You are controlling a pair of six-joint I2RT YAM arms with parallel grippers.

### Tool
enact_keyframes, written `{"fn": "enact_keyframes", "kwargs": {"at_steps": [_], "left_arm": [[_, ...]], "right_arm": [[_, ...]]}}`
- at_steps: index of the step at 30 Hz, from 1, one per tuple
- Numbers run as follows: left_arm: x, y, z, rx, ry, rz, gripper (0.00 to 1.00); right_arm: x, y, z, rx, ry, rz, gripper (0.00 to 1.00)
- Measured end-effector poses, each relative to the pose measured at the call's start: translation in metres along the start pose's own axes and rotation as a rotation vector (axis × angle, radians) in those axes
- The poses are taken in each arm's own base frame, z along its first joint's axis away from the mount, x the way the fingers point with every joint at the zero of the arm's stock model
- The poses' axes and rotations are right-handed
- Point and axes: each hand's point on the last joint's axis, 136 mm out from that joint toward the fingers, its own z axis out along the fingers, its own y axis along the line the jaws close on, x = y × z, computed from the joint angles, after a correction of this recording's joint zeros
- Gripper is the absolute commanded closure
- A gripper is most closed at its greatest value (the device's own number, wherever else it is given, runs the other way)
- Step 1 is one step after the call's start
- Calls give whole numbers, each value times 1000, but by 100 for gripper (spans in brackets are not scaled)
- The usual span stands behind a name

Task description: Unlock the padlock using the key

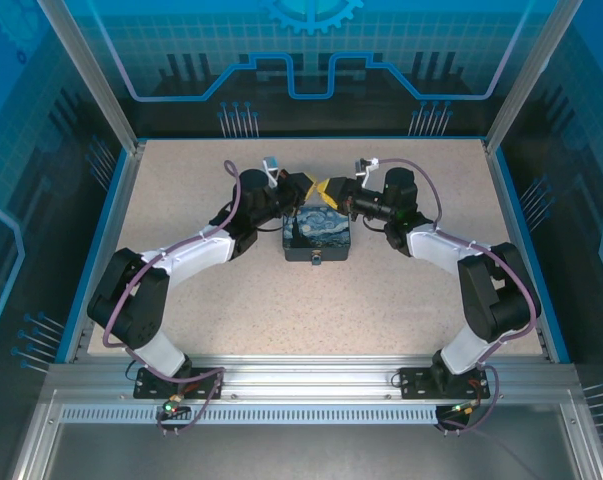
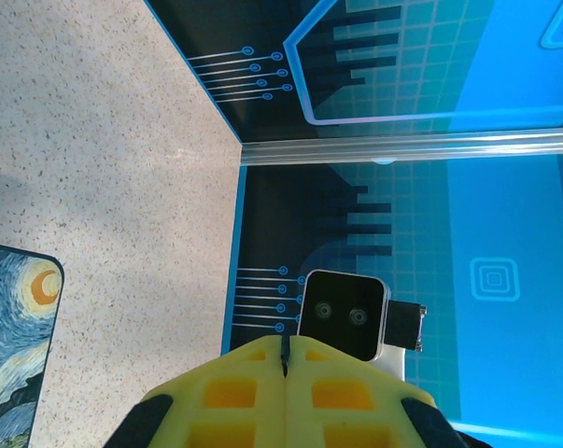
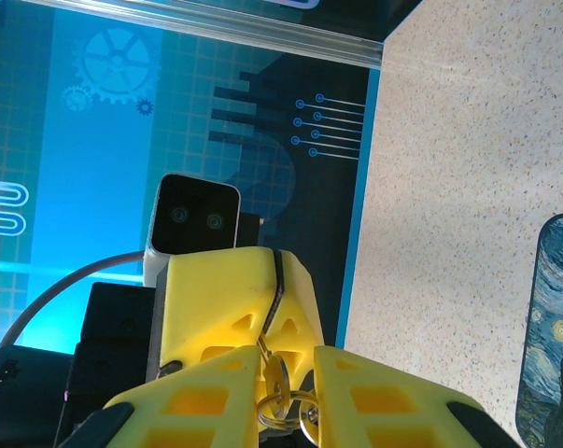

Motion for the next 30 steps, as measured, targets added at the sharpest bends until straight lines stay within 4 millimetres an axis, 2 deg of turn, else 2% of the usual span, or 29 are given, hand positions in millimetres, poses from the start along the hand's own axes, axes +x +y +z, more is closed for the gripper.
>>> {"fn": "enact_keyframes", "kwargs": {"at_steps": [14,23,24,25,26,30], "left_arm": [[0,0,-2,0,-15,3,100],[-1,1,-2,-2,-26,4,100],[-1,1,-2,-2,-28,4,100],[-1,2,-3,-2,-29,4,100],[0,3,-3,-3,-29,4,100],[1,6,-5,-10,-29,3,100]], "right_arm": [[0,0,0,-1,0,11,100],[0,0,0,-1,0,11,100],[0,0,0,-1,0,11,97],[0,0,0,-1,0,11,81],[0,0,0,-1,2,13,76],[1,1,0,-3,6,15,86]]}}
